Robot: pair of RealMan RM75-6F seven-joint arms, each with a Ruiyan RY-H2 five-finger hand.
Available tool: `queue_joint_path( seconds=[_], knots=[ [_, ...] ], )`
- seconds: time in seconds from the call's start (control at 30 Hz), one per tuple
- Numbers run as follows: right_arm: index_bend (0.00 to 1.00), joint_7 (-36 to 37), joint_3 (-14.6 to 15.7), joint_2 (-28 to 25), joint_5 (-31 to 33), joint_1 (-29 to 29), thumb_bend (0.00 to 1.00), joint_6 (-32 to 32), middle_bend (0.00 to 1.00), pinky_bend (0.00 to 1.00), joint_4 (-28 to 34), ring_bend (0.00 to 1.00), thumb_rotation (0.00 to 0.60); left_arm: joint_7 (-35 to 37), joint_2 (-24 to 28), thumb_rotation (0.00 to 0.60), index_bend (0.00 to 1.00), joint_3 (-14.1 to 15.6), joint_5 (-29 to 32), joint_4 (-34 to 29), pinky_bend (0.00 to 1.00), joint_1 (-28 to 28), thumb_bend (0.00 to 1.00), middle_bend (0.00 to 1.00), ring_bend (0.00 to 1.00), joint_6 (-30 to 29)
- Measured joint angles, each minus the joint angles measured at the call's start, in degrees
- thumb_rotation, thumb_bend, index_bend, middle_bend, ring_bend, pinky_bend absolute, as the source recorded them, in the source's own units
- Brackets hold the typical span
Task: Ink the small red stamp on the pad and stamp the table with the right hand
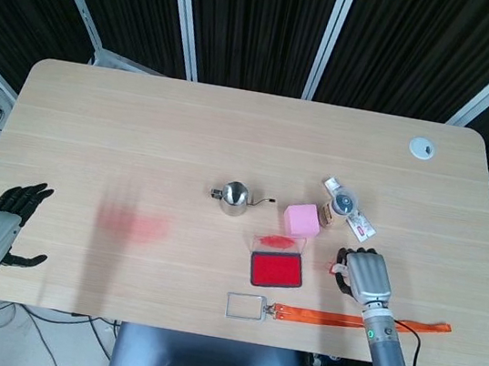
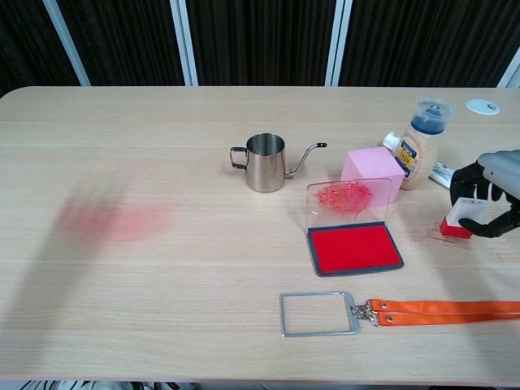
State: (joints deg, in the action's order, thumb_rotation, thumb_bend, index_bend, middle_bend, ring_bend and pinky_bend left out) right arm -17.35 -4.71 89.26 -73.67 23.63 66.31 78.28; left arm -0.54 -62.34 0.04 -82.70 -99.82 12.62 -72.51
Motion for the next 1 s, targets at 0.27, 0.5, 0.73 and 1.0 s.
queue_joint_path(
  seconds=[0.27, 0.5, 0.73, 1.0],
  knots=[
    [0.76, 11.11, 3.45, -3.52, -12.19, 0.31, 0.69, 2.93, 0.66, 0.47, 0.15, 0.50, 0.600, -0.53, -0.16, 0.600, 0.00, 0.00, 0.50, -0.31, 0.00, -0.02, 0.01, 0.00, 0.00, 0.18],
    [0.77, 11.94, 4.27, -2.83, -15.13, 1.62, 0.69, 2.59, 0.66, 0.47, 1.83, 0.51, 0.600, -0.74, -0.32, 0.600, 0.00, -0.11, 0.73, -0.32, 0.00, -0.13, 0.01, 0.00, 0.00, 0.00],
    [0.78, 10.58, 3.71, 0.13, -15.11, 3.04, 0.69, 0.67, 0.67, 0.47, 1.63, 0.51, 0.600, -0.55, -0.27, 0.600, 0.00, -0.11, 0.67, -0.28, 0.00, -0.08, 0.01, 0.00, 0.00, 0.09],
    [0.79, 8.84, 2.47, 4.32, -14.45, 4.61, 0.69, -0.95, 0.68, 0.47, 0.01, 0.51, 0.600, 0.05, -0.07, 0.600, 0.00, -0.13, 0.73, -0.33, 0.00, 0.06, 0.01, 0.00, 0.00, 0.45]
  ],
)
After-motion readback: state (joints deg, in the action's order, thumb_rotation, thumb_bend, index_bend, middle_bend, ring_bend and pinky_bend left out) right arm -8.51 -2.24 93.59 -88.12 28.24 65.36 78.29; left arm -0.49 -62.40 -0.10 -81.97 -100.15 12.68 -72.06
